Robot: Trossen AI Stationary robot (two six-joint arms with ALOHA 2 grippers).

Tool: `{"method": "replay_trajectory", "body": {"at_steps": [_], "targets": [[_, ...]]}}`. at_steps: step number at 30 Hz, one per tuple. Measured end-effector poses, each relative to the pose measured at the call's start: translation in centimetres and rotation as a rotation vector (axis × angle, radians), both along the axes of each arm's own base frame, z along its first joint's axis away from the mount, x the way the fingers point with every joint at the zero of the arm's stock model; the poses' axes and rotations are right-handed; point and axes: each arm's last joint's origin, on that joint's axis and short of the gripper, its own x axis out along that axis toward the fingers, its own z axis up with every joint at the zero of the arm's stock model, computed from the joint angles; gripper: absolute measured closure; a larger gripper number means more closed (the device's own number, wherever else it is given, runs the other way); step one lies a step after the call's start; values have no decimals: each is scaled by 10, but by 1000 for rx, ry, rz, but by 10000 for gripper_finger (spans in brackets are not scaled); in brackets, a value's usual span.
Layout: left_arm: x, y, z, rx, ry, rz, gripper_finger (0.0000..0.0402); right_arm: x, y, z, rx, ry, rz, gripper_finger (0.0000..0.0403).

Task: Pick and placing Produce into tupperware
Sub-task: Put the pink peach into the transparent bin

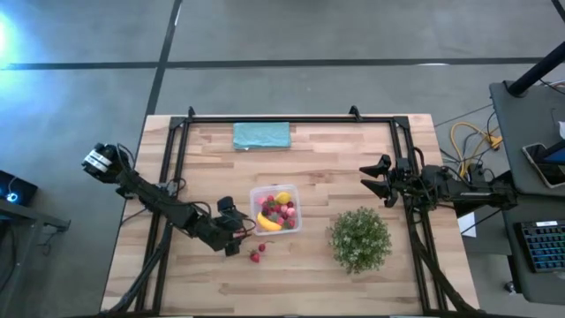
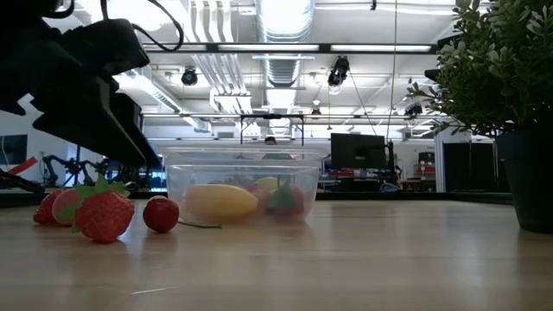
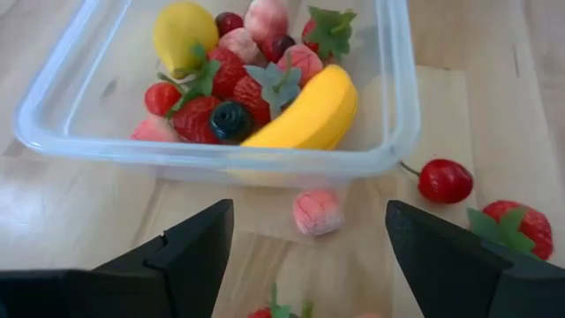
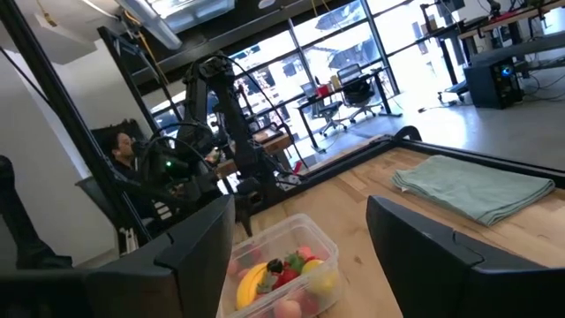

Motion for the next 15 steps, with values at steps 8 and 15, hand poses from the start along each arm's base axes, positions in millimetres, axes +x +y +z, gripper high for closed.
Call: {"method": "replay_trajectory", "body": {"at_steps": [8, 15], "targets": [[5, 10, -1, -27, 21, 20, 121, 0, 0, 0, 0, 0, 0, 155], [3, 14, -6, -30, 42, 15, 121, 0, 0, 0, 0, 0, 0, 152]]}}
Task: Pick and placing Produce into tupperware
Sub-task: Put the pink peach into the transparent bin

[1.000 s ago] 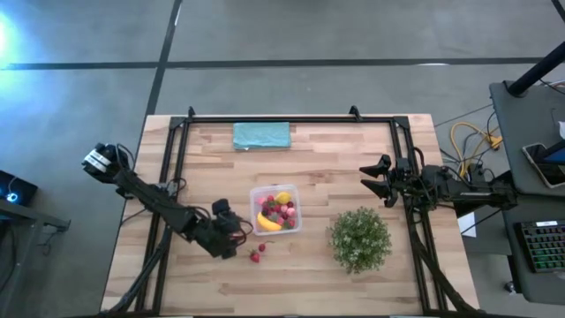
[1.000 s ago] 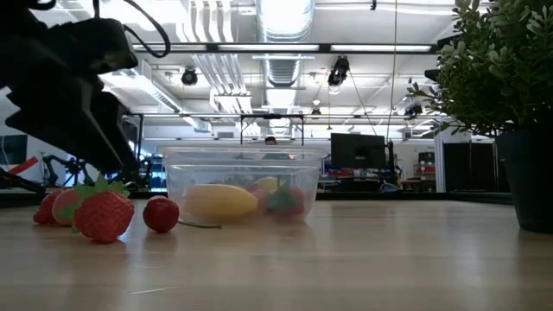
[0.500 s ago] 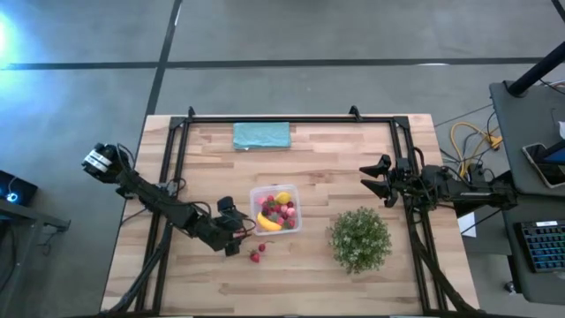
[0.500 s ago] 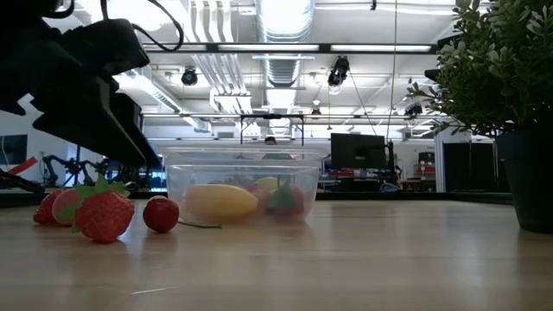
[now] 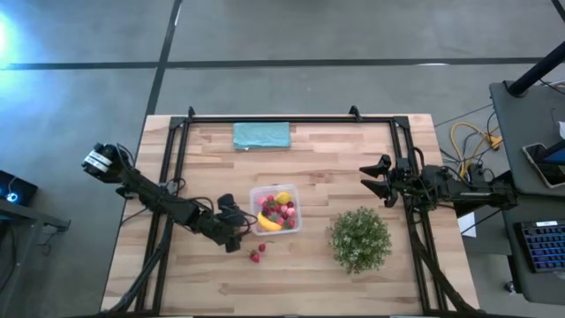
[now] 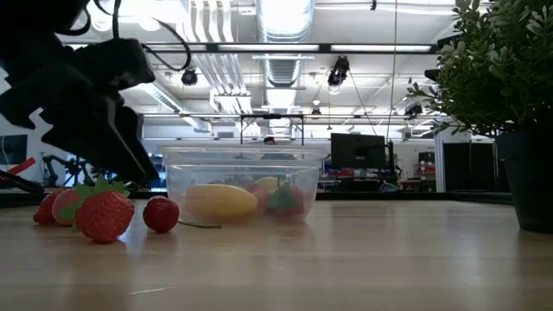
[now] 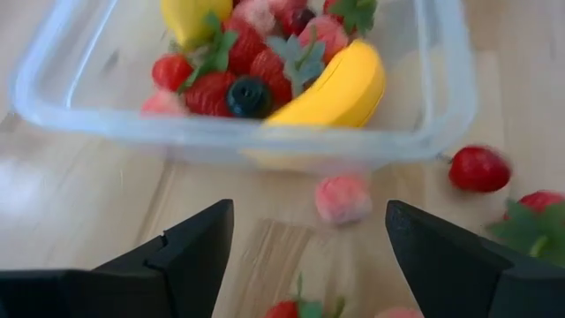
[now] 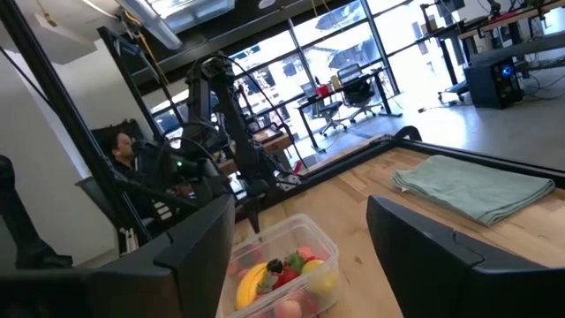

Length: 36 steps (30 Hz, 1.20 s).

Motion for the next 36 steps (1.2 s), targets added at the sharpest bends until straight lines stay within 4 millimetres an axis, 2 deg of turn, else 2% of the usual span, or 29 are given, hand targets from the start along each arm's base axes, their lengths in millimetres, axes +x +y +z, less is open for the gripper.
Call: {"method": "replay_trajectory", "body": {"at_steps": [7, 13, 21, 29, 36], "targets": [[-4, 5, -9, 7, 24, 14, 121, 0, 0, 0, 0, 0, 0, 150], [9, 1, -7, -45, -66, 16, 121, 0, 0, 0, 0, 1, 0, 151], [17, -5, -24, -56, 22, -24, 121, 0, 0, 0, 0, 3, 0, 150], [31, -12, -30, -51, 40, -24, 122, 0, 0, 0, 0, 0, 0, 156], [32, -13, -32, -57, 51, -32, 170, 0, 0, 0, 0, 0, 0, 150]]}}
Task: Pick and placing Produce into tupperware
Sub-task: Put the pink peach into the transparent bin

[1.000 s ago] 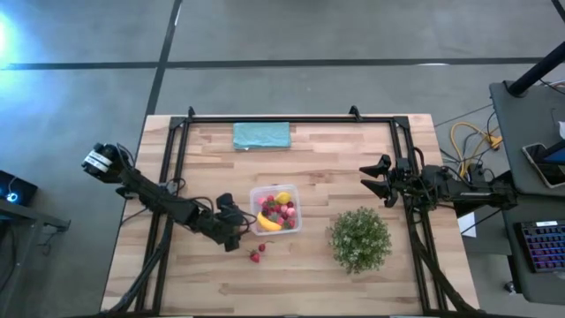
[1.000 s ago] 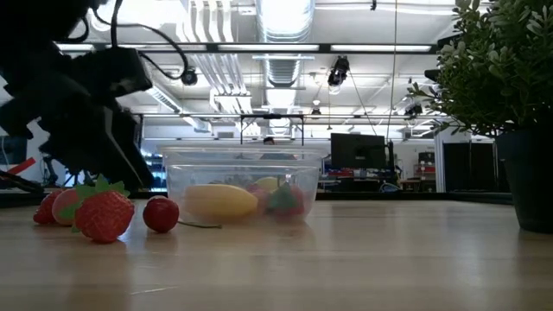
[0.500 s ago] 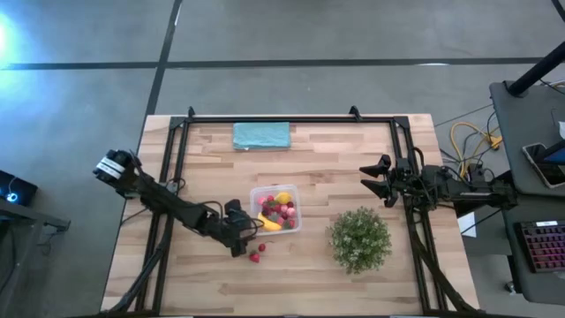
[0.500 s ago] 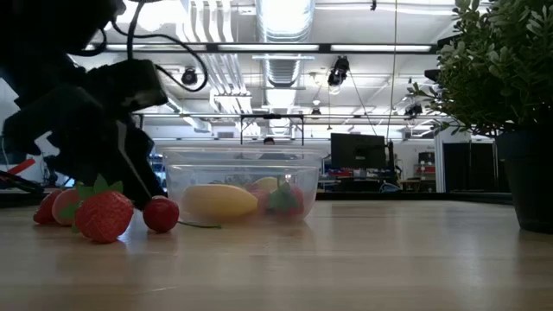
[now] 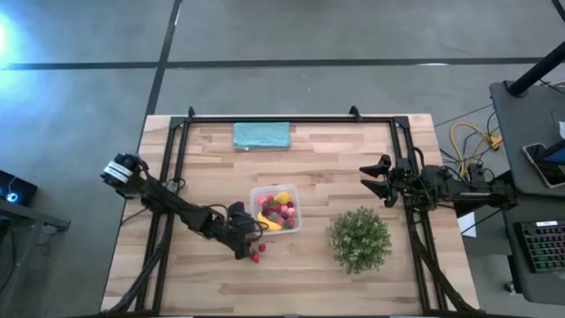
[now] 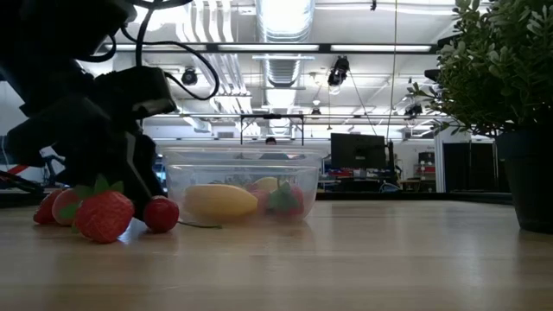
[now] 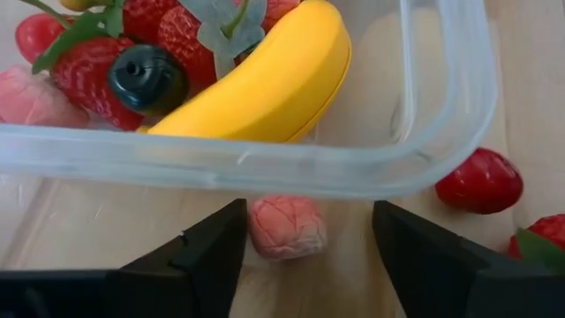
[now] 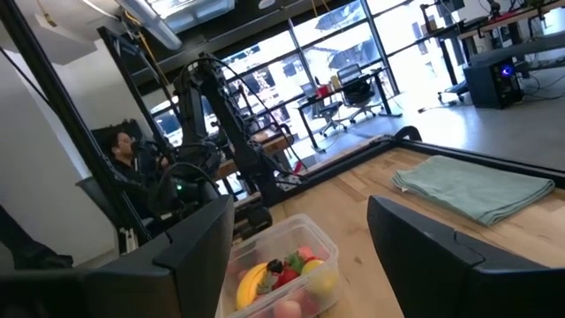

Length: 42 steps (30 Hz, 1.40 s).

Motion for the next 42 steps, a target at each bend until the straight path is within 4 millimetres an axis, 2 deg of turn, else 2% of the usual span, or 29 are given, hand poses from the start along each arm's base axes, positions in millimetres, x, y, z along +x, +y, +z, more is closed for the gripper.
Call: {"method": "replay_trajectory", "body": {"at_steps": [19, 23, 27, 31, 34, 42], "targets": [[-2, 1, 0, 6, 19, 0, 331, 0, 0, 0, 0, 0, 0, 150], [-5, 1, 6, -35, 13, 22, 345, 0, 0, 0, 0, 0, 0, 151], [-9, 1, 29, -68, -10, 38, 345, 0, 0, 0, 0, 0, 0, 155], [-20, 6, 46, 7, 4, 72, 345, 0, 0, 0, 0, 0, 0, 156], [-25, 10, 61, 27, -47, 104, 345, 0, 0, 0, 0, 0, 0, 153], [-17, 19, 97, 96, -234, 154, 342, 0, 0, 0, 0, 0, 0, 151]]}}
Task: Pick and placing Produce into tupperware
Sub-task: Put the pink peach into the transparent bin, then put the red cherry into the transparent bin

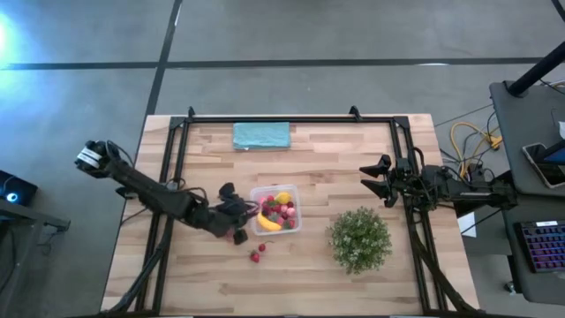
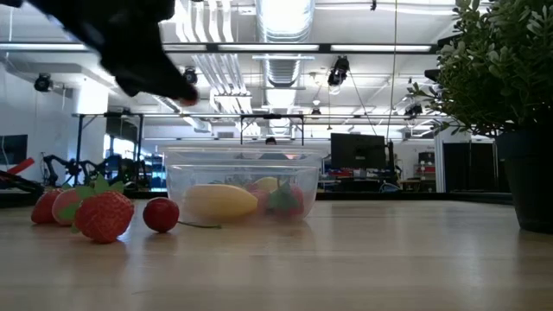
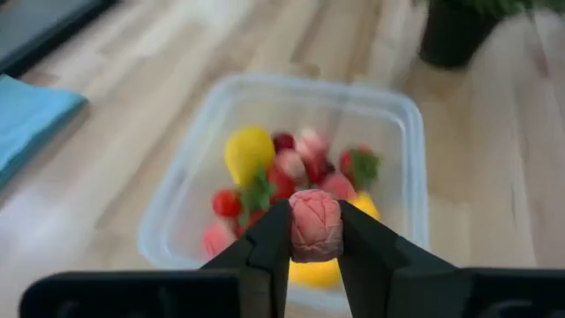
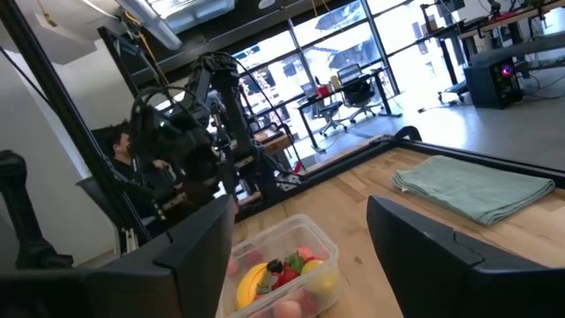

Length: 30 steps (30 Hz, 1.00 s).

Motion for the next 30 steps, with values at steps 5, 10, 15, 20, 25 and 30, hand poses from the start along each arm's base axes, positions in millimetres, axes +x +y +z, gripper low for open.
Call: {"method": "replay_trajectory", "body": {"at_steps": [5, 10, 15, 20, 25, 30], "targets": [[19, 14, 1, -13, -6, 67, 297, 0, 0, 0, 0, 0, 0, 156], [36, 17, -1, -28, 2, 88, 224, 0, 0, 0, 0, 0, 0, 153], [37, 12, 8, -45, 38, 73, 169, 0, 0, 0, 0, 0, 0, 150], [12, 18, 15, -359, 230, 270, 156, 0, 0, 0, 0, 0, 0, 153], [-2, -1, 15, -402, 347, 53, 155, 0, 0, 0, 0, 0, 0, 156], [-10, -33, 5, -183, 412, -254, 155, 0, 0, 0, 0, 0, 0, 152]]}}
